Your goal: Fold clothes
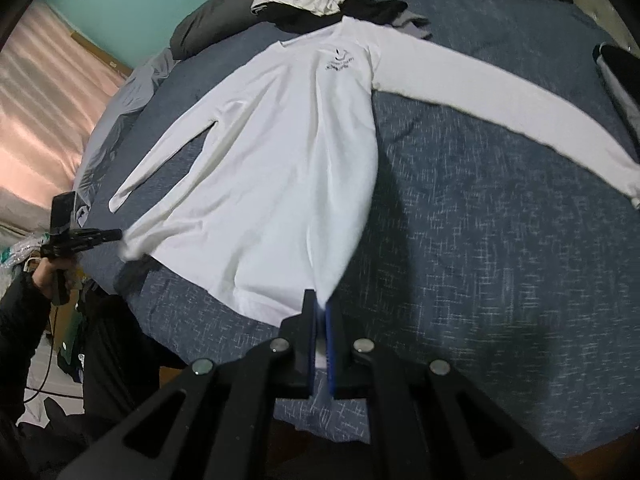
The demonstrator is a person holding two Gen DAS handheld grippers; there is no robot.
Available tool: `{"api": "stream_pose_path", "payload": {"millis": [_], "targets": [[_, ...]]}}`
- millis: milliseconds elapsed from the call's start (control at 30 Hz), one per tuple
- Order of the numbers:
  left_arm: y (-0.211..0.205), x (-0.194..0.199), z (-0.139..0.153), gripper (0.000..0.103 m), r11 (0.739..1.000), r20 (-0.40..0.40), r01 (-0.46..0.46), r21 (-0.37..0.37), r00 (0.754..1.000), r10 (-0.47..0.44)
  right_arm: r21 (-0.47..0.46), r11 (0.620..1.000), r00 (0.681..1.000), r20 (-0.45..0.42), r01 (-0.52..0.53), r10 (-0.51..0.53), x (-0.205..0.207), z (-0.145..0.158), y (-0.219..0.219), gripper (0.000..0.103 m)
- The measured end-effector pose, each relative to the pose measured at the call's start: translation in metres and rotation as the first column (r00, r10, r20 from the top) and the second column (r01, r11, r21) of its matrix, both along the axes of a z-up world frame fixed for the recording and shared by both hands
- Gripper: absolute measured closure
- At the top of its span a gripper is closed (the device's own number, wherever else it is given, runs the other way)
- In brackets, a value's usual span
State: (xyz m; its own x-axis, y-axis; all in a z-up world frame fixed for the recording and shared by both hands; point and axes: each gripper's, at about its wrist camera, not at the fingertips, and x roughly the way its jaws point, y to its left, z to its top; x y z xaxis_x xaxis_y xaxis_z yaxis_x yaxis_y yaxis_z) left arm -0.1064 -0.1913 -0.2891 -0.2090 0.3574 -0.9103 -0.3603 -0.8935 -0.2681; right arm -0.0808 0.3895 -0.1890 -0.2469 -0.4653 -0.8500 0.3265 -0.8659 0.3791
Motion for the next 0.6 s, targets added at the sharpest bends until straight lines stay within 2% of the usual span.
{"api": "stream_pose_path", "payload": {"millis": [233, 400, 500, 600], "targets": [[-0.011, 0.03, 0.018, 0.102, 1.0, -0.019, -0.014, 0.027, 1.0, 0.015, 0.014, 1.0, 1.0, -0.029, 0.012, -0.012, 0.013, 0.022, 0.014, 0.1], [-0.026, 0.045, 0.015, 0.102, 0.999, 0.02, -0.041, 0.028, 0.999, 0.041, 0.026, 0.999, 1.0, 0.016, 0.02, -0.021, 0.021, 0.001, 0.011, 0.1], [-0.026, 0.043, -0.008, 0.102, 0.998, 0.057, -0.063, -0.021, 0.996, 0.064, 0.042, 0.999, 0.999, 0.04, 0.014, -0.016, 0.021, -0.013, 0.004, 0.1], [-0.027, 0.043, -0.022, 0.102, 0.997, 0.082, -0.073, -0.029, 0.994, 0.075, 0.061, 0.998, 0.998, 0.056, 0.012, -0.016, 0.019, -0.023, 0.003, 0.1]]}}
